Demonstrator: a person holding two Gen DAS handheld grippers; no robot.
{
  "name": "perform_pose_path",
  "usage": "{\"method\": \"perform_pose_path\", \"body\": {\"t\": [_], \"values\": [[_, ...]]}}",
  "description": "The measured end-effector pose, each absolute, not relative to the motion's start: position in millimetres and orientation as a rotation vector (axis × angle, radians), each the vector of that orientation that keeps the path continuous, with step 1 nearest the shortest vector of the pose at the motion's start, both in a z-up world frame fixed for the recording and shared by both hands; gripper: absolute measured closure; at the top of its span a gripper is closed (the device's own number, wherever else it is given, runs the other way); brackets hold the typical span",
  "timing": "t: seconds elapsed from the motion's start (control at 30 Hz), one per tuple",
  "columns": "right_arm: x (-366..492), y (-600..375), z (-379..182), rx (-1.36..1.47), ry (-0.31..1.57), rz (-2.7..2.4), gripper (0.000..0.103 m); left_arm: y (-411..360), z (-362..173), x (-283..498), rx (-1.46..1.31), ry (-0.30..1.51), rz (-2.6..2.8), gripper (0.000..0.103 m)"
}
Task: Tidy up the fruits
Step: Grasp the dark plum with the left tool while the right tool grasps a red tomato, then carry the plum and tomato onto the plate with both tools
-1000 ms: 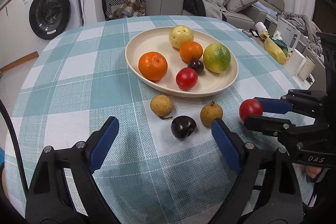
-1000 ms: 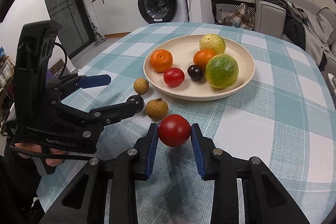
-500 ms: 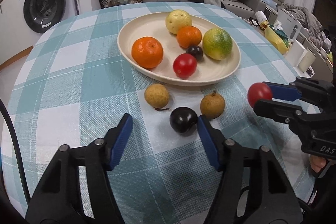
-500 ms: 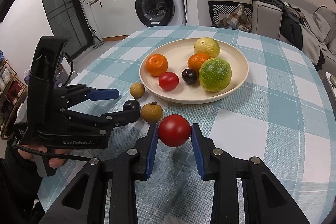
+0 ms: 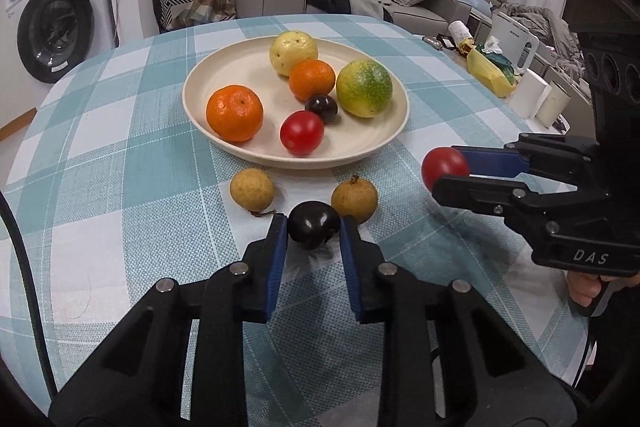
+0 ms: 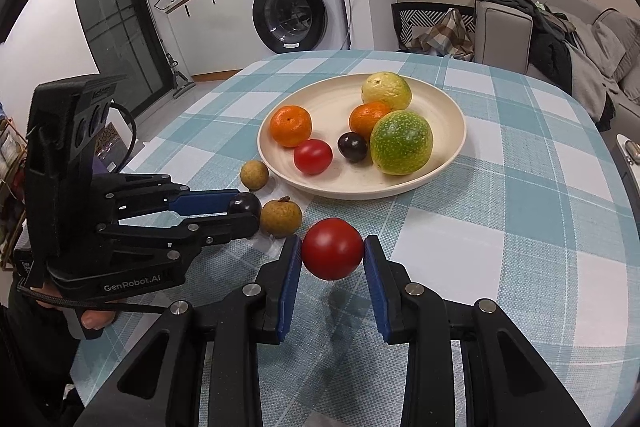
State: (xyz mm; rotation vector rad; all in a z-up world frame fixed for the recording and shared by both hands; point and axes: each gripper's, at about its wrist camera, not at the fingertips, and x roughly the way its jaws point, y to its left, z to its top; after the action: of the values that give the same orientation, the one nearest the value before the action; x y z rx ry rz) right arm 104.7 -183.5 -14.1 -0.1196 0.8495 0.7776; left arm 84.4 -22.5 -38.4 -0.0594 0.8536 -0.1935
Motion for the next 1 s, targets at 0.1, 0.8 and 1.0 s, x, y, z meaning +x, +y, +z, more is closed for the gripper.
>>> {"method": "perform_pose_path", "body": {"t": [0.1,0.8,1.0], "values": [[105,-185,-14,-0.113,0.842,0.775,0.070,-21,-35,82,-0.064,0.838,-0.193,0.079],[108,-180,-6,-0.061,0.756,0.782,0.070,-10,-6,77,-0.088,0.703,-0.144,0.079],[114,-179,-3,-0.047,0.738,0.776,0.070,-12,-2,82,-0.083,0.692,-0.138,0.079]]}}
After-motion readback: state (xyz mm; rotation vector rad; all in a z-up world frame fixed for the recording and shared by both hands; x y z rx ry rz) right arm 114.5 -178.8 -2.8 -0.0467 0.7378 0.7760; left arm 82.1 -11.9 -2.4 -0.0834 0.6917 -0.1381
